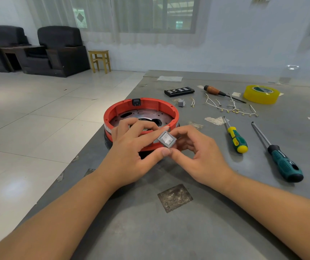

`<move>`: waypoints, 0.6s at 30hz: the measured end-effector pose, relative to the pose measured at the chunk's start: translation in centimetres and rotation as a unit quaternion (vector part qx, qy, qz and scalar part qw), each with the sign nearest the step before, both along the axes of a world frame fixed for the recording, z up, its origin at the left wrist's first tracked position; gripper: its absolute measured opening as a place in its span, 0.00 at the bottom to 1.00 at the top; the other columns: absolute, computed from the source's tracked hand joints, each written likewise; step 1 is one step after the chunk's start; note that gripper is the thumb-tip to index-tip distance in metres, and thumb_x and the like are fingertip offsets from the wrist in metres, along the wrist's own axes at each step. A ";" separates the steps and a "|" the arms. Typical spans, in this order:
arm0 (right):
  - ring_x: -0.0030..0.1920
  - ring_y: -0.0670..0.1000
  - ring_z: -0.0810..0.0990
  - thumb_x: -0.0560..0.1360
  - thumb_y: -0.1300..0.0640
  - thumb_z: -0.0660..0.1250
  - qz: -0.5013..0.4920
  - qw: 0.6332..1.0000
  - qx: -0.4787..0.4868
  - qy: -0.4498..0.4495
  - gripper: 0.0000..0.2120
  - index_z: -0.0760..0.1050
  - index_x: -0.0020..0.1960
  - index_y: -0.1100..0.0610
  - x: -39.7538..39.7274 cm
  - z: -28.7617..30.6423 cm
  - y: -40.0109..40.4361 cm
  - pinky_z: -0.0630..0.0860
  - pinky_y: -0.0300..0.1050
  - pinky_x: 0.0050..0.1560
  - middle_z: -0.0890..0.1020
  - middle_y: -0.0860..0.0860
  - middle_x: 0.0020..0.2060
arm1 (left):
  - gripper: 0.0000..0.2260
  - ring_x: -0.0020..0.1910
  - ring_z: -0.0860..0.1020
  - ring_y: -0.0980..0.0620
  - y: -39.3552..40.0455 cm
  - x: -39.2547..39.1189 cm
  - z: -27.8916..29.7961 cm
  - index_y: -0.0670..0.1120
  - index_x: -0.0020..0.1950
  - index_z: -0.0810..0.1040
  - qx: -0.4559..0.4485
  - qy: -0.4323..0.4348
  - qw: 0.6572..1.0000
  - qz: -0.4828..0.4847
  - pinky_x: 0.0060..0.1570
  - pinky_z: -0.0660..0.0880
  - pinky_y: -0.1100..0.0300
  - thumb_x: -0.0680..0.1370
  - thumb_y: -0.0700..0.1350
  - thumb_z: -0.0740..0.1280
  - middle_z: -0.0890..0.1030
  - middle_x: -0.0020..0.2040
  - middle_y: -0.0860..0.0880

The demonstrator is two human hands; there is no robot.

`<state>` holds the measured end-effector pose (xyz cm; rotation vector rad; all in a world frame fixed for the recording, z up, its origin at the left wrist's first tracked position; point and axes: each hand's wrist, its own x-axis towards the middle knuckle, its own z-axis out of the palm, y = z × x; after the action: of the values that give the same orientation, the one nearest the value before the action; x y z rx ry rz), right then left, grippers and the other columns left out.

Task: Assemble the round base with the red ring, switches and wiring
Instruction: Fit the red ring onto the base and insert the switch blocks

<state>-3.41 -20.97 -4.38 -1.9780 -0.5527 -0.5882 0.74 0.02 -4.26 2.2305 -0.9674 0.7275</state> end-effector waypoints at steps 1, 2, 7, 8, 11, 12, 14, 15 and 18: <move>0.49 0.50 0.85 0.75 0.53 0.75 -0.001 0.999 0.037 0.019 0.11 0.78 0.55 0.44 0.0 0.0 0.2 0.83 0.48 0.52 0.85 0.44 0.50 | 0.23 0.69 0.65 0.50 0.0 0.0 0.1 0.56 0.73 0.78 -0.005 0.003 1.000 0.003 0.67 0.64 0.44 0.81 0.62 0.61 0.78 0.66 0.57; 0.47 0.50 0.85 0.74 0.54 0.74 0.002 0.995 0.087 0.047 0.11 0.79 0.52 0.42 0.1 0.2 0.4 0.83 0.48 0.52 0.85 0.45 0.48 | 0.22 0.68 0.65 0.52 0.1 0.0 0.2 0.57 0.74 0.77 -0.022 0.007 1.000 0.013 0.68 0.63 0.46 0.82 0.60 0.60 0.78 0.66 0.57; 0.40 0.49 0.85 0.73 0.56 0.72 0.024 0.973 0.195 0.123 0.09 0.80 0.49 0.43 0.4 0.4 0.2 0.80 0.39 0.43 0.85 0.48 0.41 | 0.19 0.69 0.64 0.61 1.1 1.0 0.6 0.62 0.75 0.73 -0.110 0.051 0.989 0.085 0.68 0.51 0.67 0.85 0.52 0.54 0.77 0.65 0.61; 0.40 0.49 0.85 0.73 0.55 0.72 0.027 0.973 0.193 0.125 0.09 0.81 0.48 0.41 0.4 0.5 0.2 0.80 0.39 0.43 0.85 0.48 0.41 | 0.19 0.70 0.65 0.61 1.2 1.2 0.6 0.60 0.74 0.75 -0.110 0.056 0.989 0.087 0.68 0.52 0.66 0.85 0.50 0.55 0.78 0.66 0.60; 0.44 0.55 0.84 0.69 0.49 0.74 0.023 0.975 0.182 0.129 0.10 0.81 0.49 0.39 0.5 0.2 0.2 0.81 0.44 0.47 0.85 0.48 0.44 | 0.18 0.69 0.65 0.61 1.3 1.2 0.4 0.57 0.72 0.77 -0.097 0.055 0.990 0.083 0.70 0.57 0.55 0.84 0.48 0.58 0.77 0.65 0.61; 0.46 0.58 0.84 0.69 0.48 0.74 0.020 0.976 0.174 0.128 0.11 0.80 0.51 0.40 0.5 0.1 0.2 0.82 0.47 0.48 0.85 0.49 0.46 | 0.17 0.70 0.66 0.60 1.2 1.2 0.5 0.56 0.71 0.78 -0.089 0.049 0.992 0.080 0.71 0.59 0.52 0.84 0.48 0.59 0.77 0.65 0.61; 0.48 0.59 0.83 0.70 0.48 0.74 0.016 0.980 0.155 0.121 0.12 0.80 0.53 0.42 0.5 -0.1 0.2 0.83 0.52 0.51 0.85 0.48 0.47 | 0.17 0.70 0.68 0.59 0.9 0.9 0.6 0.56 0.70 0.79 -0.068 0.028 0.995 0.068 0.71 0.59 0.50 0.82 0.50 0.62 0.77 0.63 0.62; 0.48 0.58 0.83 0.70 0.50 0.74 0.016 0.982 0.148 0.115 0.12 0.80 0.54 0.42 0.5 -0.1 0.2 0.83 0.53 0.51 0.85 0.47 0.47 | 0.17 0.71 0.69 0.60 0.7 0.6 0.6 0.56 0.69 0.80 -0.058 0.016 0.996 0.058 0.71 0.58 0.52 0.81 0.53 0.63 0.77 0.62 0.65; 0.45 0.54 0.83 0.72 0.52 0.73 0.021 0.988 0.122 0.095 0.13 0.81 0.54 0.41 0.2 0.0 0.3 0.83 0.48 0.50 0.84 0.45 0.46 | 0.18 0.73 0.70 0.61 0.1 0.0 0.7 0.56 0.69 0.80 -0.027 -0.007 0.999 0.020 0.71 0.56 0.52 0.80 0.57 0.65 0.79 0.63 0.66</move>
<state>-3.18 -20.62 -4.36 -1.7632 -0.3843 -0.4145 0.72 0.13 -3.57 2.2067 -0.9020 0.7780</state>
